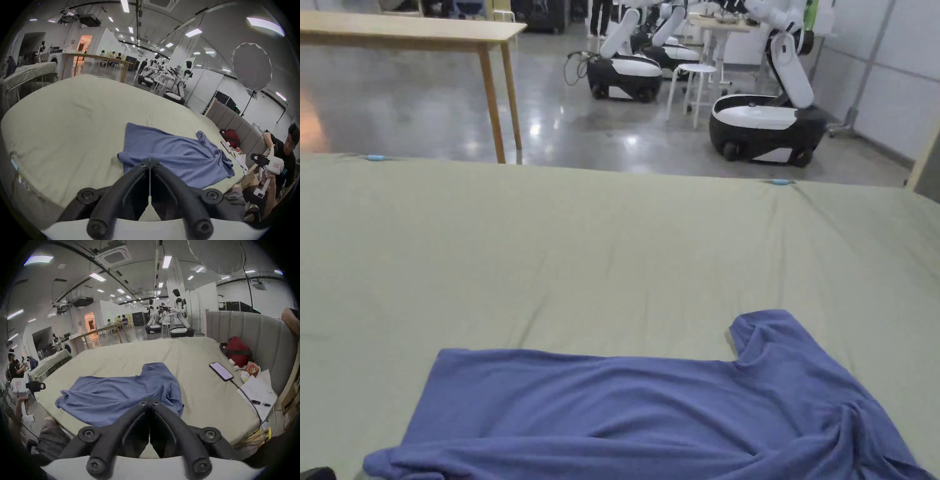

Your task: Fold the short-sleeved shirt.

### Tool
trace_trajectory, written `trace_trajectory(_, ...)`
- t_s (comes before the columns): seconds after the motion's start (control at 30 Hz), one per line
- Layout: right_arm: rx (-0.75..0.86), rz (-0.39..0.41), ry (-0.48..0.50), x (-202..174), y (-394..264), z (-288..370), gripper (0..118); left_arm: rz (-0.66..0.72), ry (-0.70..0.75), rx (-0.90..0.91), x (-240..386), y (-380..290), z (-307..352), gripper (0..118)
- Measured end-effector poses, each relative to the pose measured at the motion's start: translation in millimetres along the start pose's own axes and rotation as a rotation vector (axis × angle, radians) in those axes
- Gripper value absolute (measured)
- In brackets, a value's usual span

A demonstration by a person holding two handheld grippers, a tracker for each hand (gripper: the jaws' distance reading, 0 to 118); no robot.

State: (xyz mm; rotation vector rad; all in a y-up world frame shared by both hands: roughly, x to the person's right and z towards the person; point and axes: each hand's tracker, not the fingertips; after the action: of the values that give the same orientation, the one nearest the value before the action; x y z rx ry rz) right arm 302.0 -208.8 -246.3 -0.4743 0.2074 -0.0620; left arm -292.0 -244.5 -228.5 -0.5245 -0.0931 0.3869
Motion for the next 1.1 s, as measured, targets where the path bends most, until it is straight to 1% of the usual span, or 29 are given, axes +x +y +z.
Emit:
trace_trajectory(0.13,-0.007,0.013,0.034,-8.7,4.1,-7.7,0,-0.066,-0.002,0.013,-0.1,49.7,-44.0,0)
trace_trajectory(0.17,-0.008,0.013,0.044,-9.6,4.0,-8.6,0,-0.079,-0.018,0.008,-5.5,62.5,-59.4,2)
trace_trajectory(0.2,-0.012,0.012,0.052,-11.0,4.0,-9.3,0,-0.079,-0.047,-0.044,-10.8,72.9,-79.0,17)
trace_trajectory(0.23,-0.015,0.01,0.056,-13.7,6.0,-11.5,0,-0.071,-0.04,-0.105,-16.1,83.1,-101.2,63)
trace_trajectory(0.27,-0.018,0.009,0.06,-15.3,5.9,-12.4,0,-0.066,-0.013,-0.153,-20.7,89.3,-123.7,101)
trace_trajectory(0.3,-0.02,0.01,0.064,-16.3,5.2,-13.0,0,-0.089,0.022,-0.181,-21.9,94.4,-144.2,112)
trace_trajectory(0.33,-0.024,0.012,0.069,-17.3,4.6,-14.4,0,-0.124,0.018,-0.24,-27.0,96.9,-167.8,107)
trace_trajectory(0.37,-0.031,0.009,0.072,-16.9,5.4,-17.0,0,-0.133,0.025,-0.212,-30.4,99.5,-183.3,107)
trace_trajectory(0.43,-0.043,-0.022,0.087,-15.1,4.1,-20.6,0,-0.18,0.074,-0.298,-39.4,103.8,-221.5,108)
trace_trajectory(0.5,-0.058,-0.044,0.085,-14.8,4.0,-25.1,0,-0.187,0.08,-0.337,-49.0,103.6,-252.0,107)
trace_trajectory(0.57,-0.073,-0.034,0.064,-17.2,2.8,-28.3,0,-0.194,0.063,-0.37,-66.2,104.3,-282.6,107)
trace_trajectory(0.63,-0.085,-0.026,0.054,-16.9,1.9,-30.3,0,-0.206,0.075,-0.398,-72.9,100.9,-299.3,106)
trace_trajectory(0.73,-0.102,-0.037,0.057,-16.4,0.5,-31.0,0,-0.239,0.085,-0.437,-72.0,89.4,-312.1,104)
trace_trajectory(0.77,-0.108,-0.038,0.056,-15.9,0.8,-31.8,0,-0.258,0.099,-0.441,-70.9,85.3,-311.9,104)
trace_trajectory(0.8,-0.112,-0.037,0.051,-16.2,0.8,-32.5,0,-0.307,0.113,-0.422,-68.2,84.0,-309.2,104)
trace_trajectory(0.83,-0.115,-0.035,0.047,-16.6,0.5,-32.9,0,-0.336,0.126,-0.405,-58.0,80.6,-302.1,98)
trace_trajectory(0.87,-0.119,-0.034,0.047,-16.7,0.4,-33.3,0,-0.343,0.123,-0.39,-55.1,78.6,-297.0,87)
trace_trajectory(0.9,-0.123,-0.034,0.048,-16.2,1.0,-34.5,0,-0.359,0.119,-0.376,-53.7,77.0,-292.1,72)
trace_trajectory(0.97,-0.128,-0.029,0.05,-17.4,1.3,-37.4,0,-0.364,0.088,-0.362,-49.8,73.1,-281.8,19)
trace_trajectory(1.0,-0.131,-0.026,0.052,-18.2,1.6,-39.2,0,-0.354,0.05,-0.365,-50.5,72.0,-279.2,5)
trace_trajectory(1.03,-0.135,-0.02,0.054,-18.2,2.5,-41.9,0,-0.321,0.006,-0.363,-47.7,67.2,-276.2,5)
trace_trajectory(1.1,-0.139,0.007,0.057,-17.6,6.6,-49.1,0,-0.373,0.033,-0.34,-41.2,63.7,-271.4,5)
